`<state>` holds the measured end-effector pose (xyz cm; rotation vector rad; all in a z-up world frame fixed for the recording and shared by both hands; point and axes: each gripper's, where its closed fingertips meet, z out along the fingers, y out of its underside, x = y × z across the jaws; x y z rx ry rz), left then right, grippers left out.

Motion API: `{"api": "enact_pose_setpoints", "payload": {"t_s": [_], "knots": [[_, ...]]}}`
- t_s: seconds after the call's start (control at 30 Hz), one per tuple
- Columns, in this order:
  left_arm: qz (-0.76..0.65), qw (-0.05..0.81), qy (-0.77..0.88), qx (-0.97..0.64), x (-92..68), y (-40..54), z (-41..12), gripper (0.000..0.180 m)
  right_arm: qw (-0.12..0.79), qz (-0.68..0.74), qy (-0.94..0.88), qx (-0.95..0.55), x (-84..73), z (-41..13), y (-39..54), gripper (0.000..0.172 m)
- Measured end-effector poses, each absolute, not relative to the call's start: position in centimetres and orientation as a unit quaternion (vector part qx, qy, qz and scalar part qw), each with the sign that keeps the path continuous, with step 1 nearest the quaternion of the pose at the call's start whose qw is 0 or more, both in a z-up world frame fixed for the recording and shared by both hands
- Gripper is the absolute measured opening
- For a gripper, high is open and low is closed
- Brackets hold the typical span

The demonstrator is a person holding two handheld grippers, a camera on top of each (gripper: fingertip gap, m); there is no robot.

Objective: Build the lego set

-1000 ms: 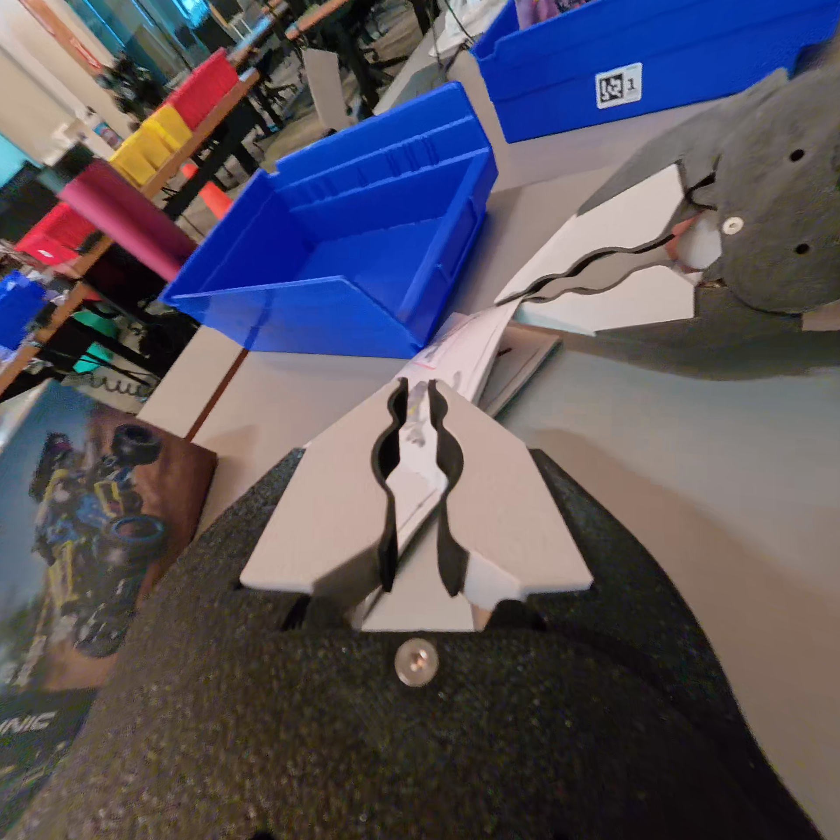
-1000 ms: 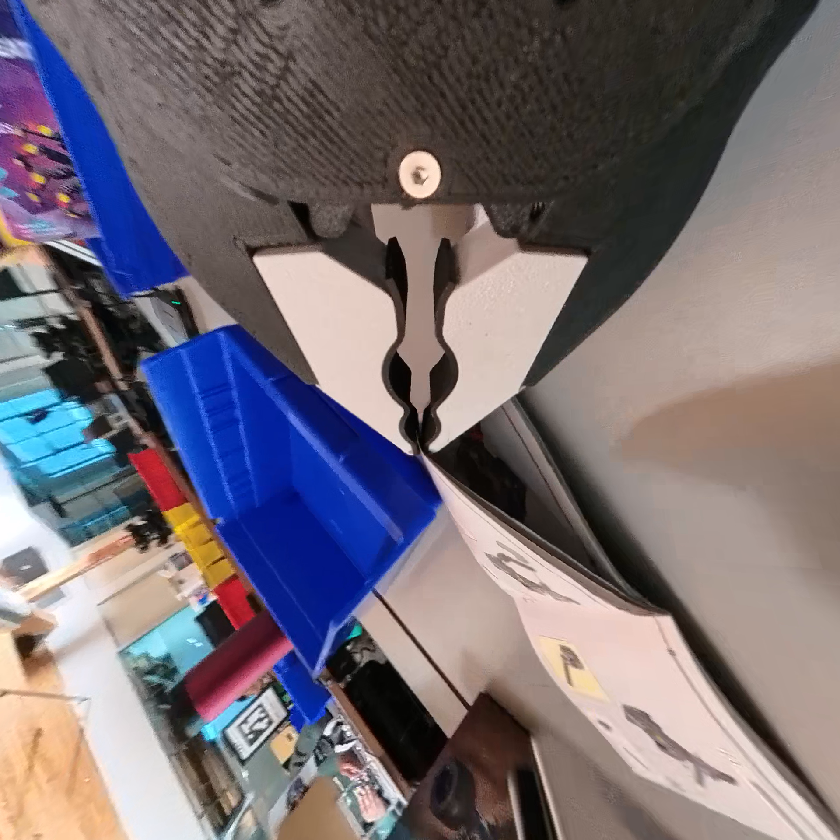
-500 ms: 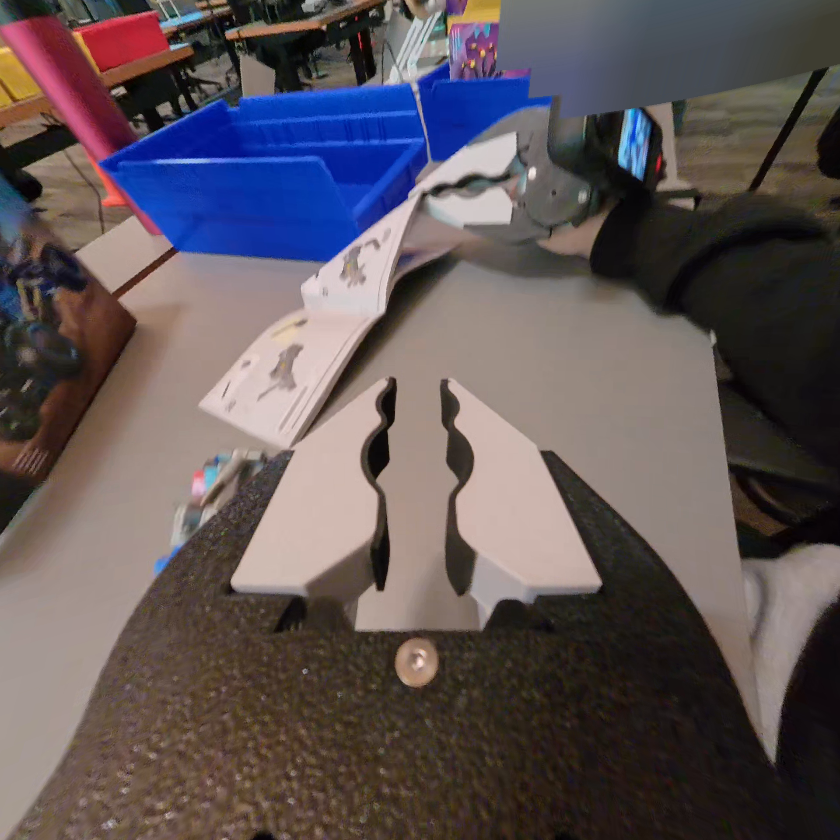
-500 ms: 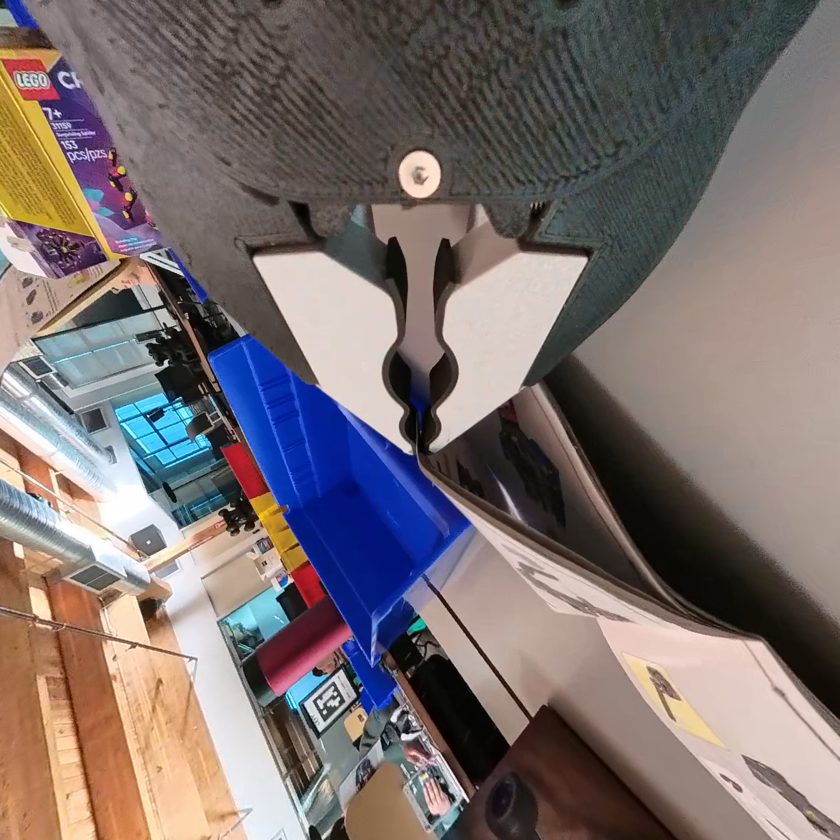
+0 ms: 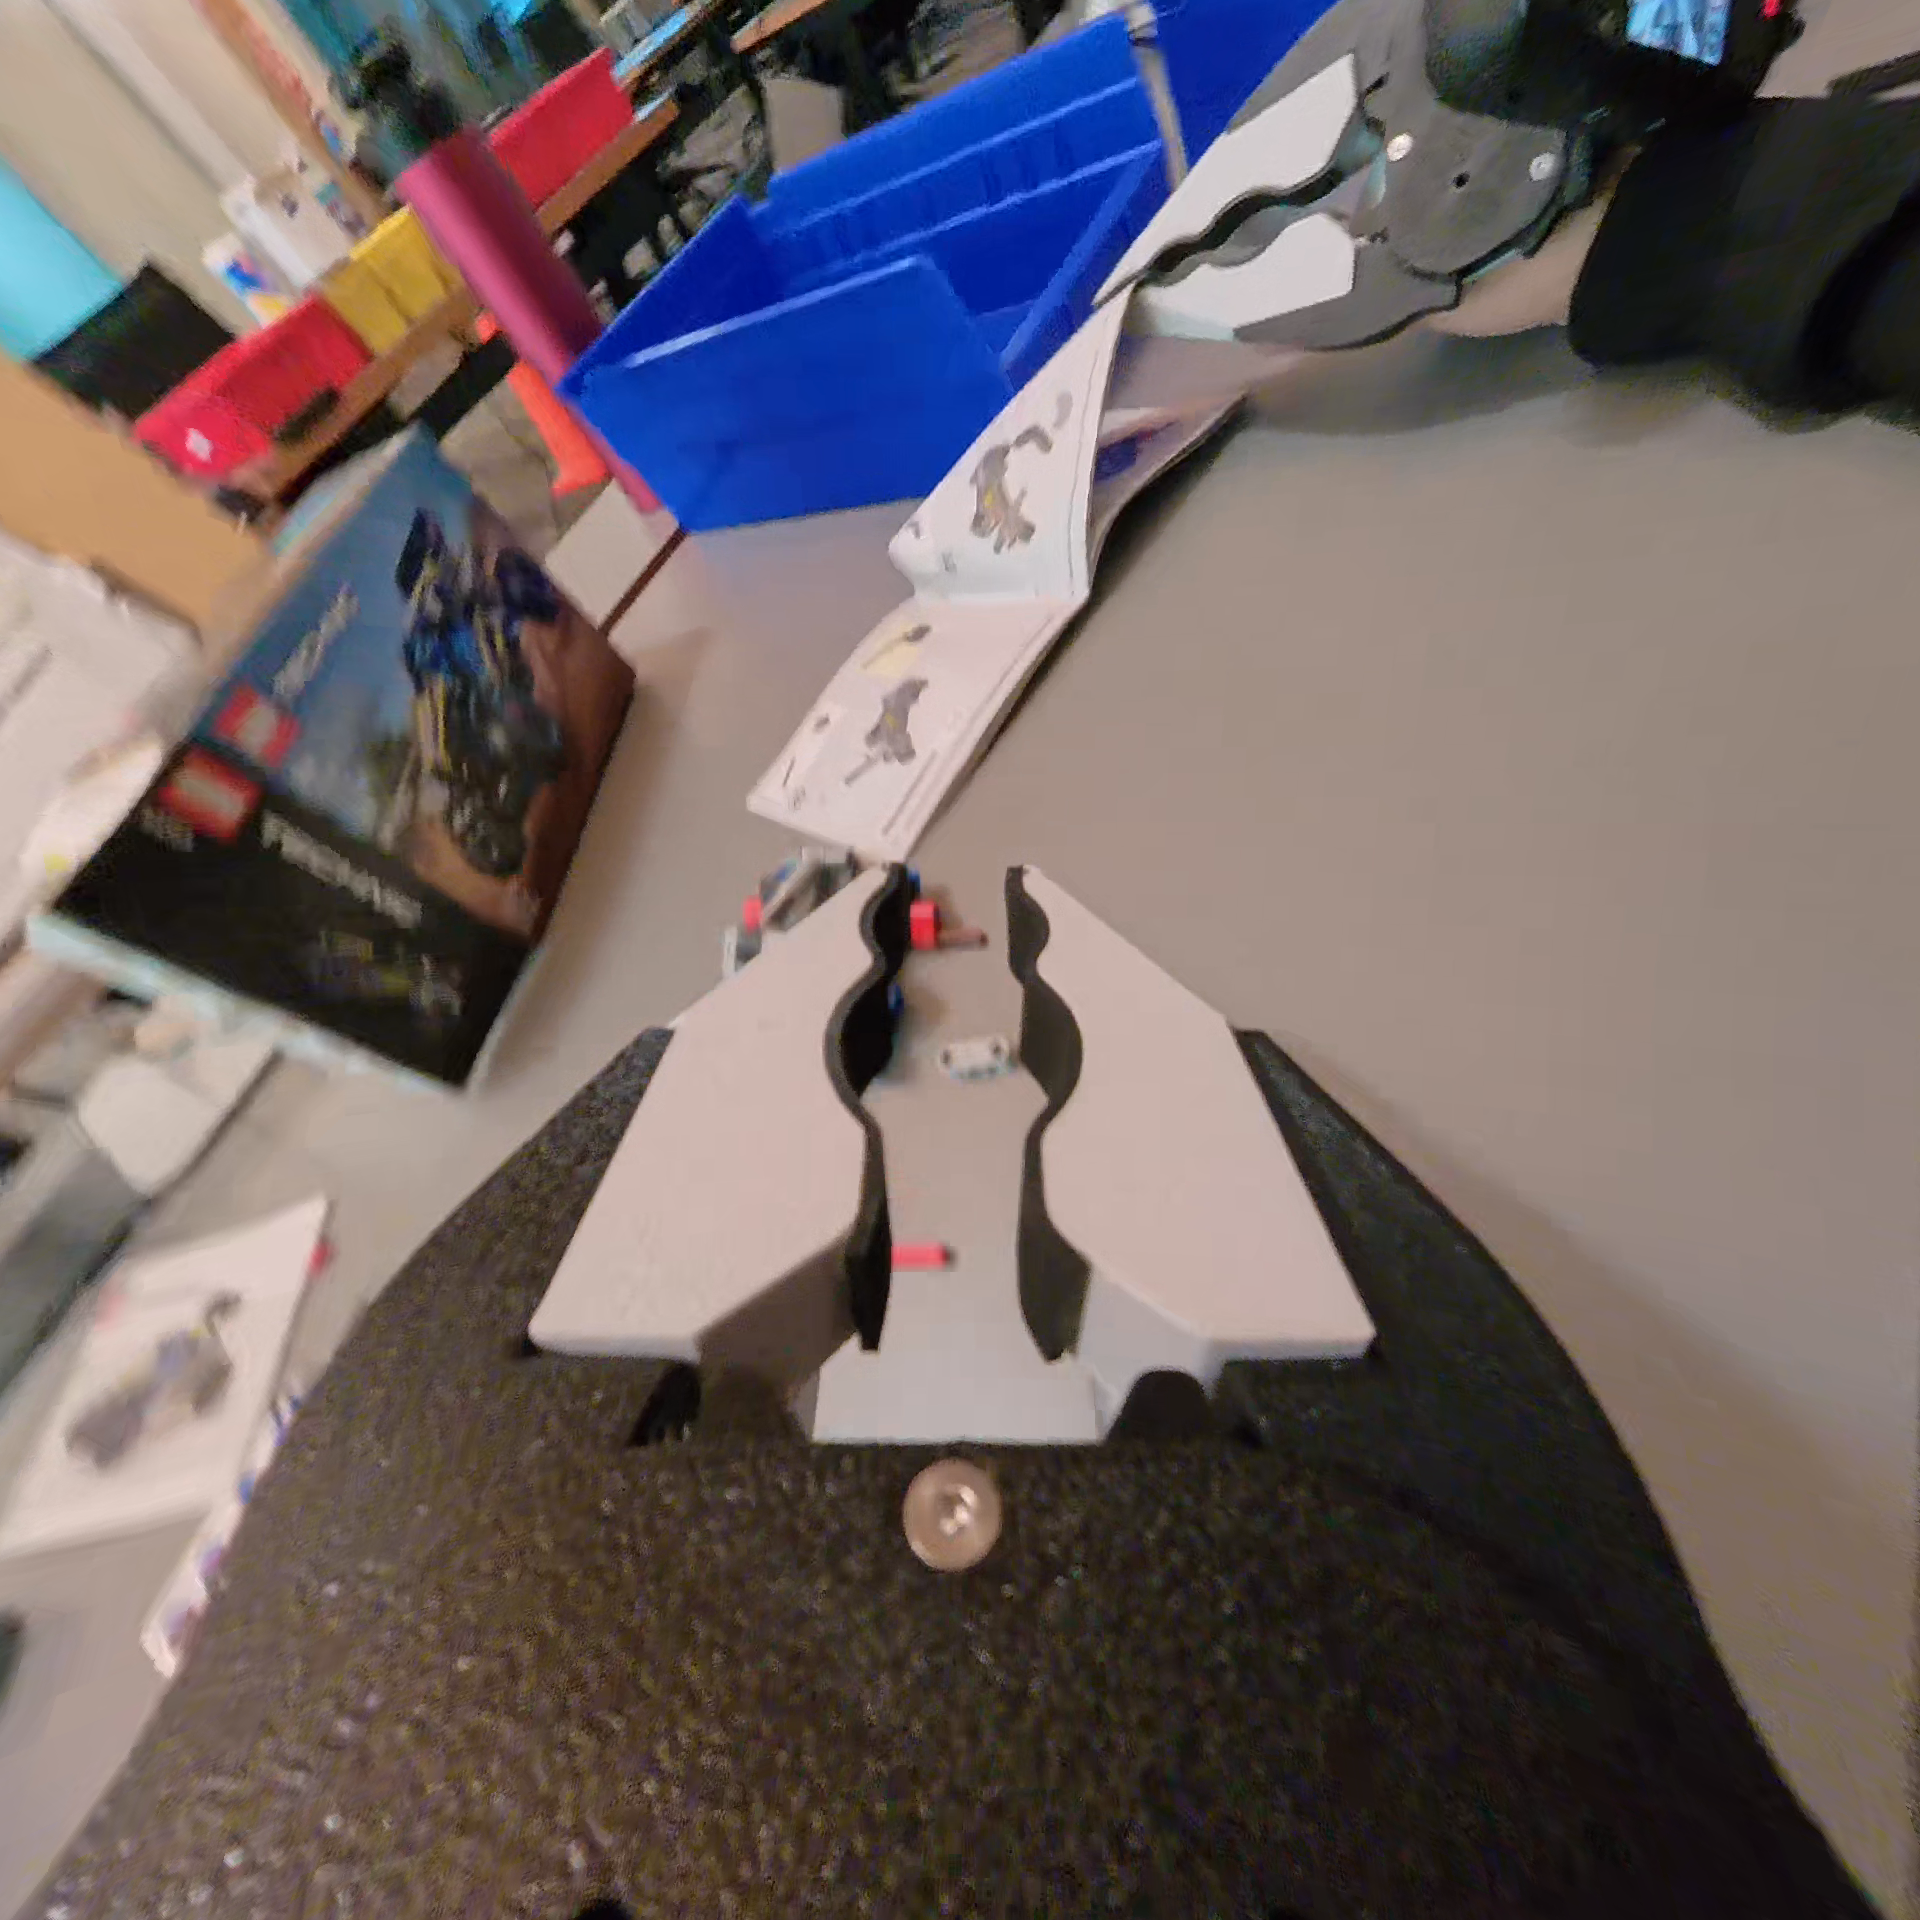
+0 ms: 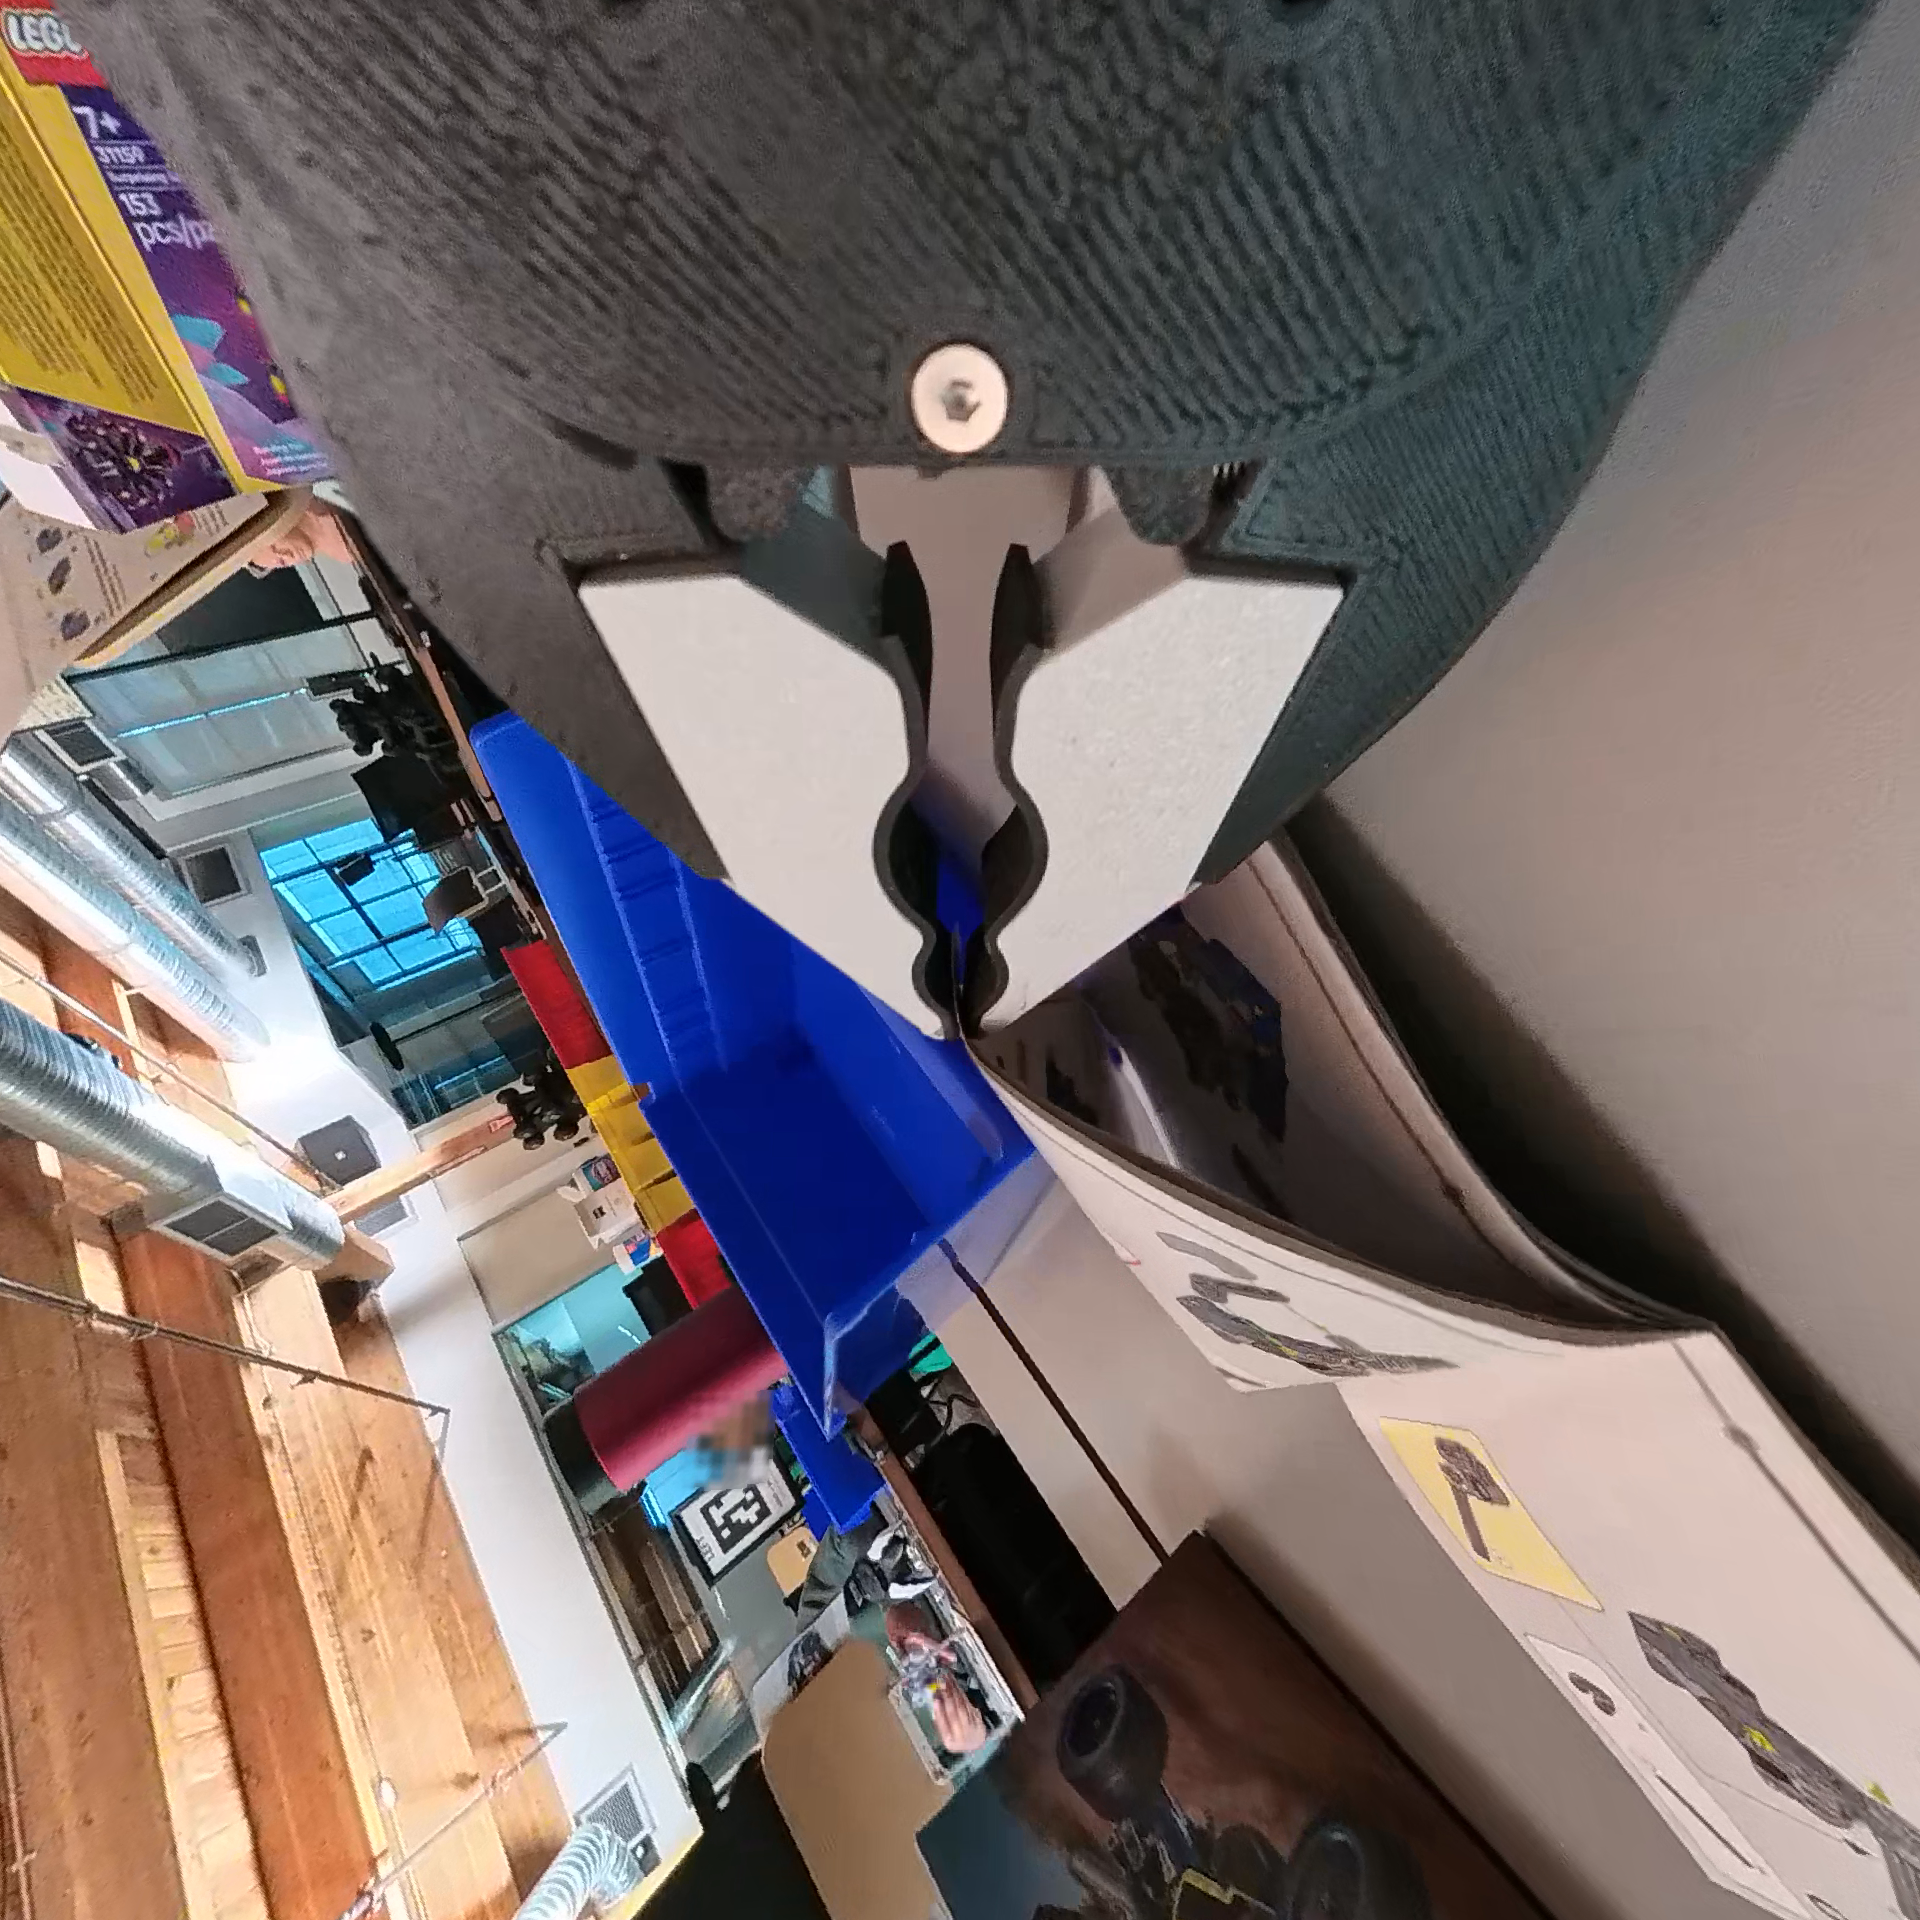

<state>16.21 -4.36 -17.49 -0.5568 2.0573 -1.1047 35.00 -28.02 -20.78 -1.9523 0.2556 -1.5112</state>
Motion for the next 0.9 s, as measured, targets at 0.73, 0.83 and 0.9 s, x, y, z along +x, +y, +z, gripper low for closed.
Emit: {"api": "enact_pose_setpoints", "payload": {"t_s": [0.73, 0.83, 0.9], "knots": [[-0.305, 0.402, 0.861, 0.069, 30.0, -25.5, -23.2, 0.000, 0.268, -0.540, 0.108, -0.791, 33.1, -23.4, -30.0, 0.013], [-0.314, 0.407, 0.855, 0.070, 29.3, -24.9, -23.0, 0.000, 0.235, -0.504, 0.074, -0.828, 32.7, -25.5, -29.2, 0.000], [-0.308, 0.396, 0.862, 0.077, 28.8, -24.4, -23.5, 0.000, 0.243, -0.504, 0.060, -0.827, 32.5, -25.4, -28.5, 0.000]]}}
